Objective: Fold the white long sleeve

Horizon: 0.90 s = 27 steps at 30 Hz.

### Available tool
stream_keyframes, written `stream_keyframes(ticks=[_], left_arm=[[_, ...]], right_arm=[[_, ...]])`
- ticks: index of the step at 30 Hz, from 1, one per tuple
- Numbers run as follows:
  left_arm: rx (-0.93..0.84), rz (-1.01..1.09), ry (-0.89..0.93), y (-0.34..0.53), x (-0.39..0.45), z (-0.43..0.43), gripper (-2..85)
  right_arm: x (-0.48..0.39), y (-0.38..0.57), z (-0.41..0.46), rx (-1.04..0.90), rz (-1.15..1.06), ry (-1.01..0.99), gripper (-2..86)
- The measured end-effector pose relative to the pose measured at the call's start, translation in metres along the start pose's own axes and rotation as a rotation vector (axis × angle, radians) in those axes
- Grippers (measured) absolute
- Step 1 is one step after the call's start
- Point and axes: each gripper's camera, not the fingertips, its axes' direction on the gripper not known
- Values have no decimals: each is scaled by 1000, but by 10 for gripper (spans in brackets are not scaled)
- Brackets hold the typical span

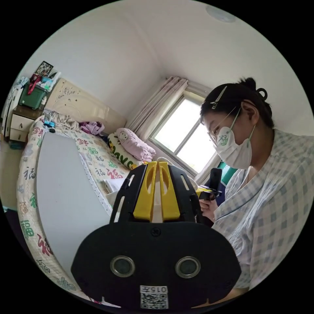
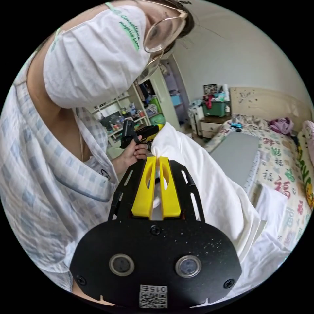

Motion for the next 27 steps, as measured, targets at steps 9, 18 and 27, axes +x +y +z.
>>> stream_keyframes(ticks=[9,18,27], left_arm=[[-292,-122,-5,28,-60,-69,-6],[-353,-196,-44,32,-114,-105,-1],[-482,-327,-194,41,-177,-120,75]], right_arm=[[22,42,143,-311,437,212,5],[56,8,213,-260,508,409,6],[167,18,317,-451,590,616,17]])
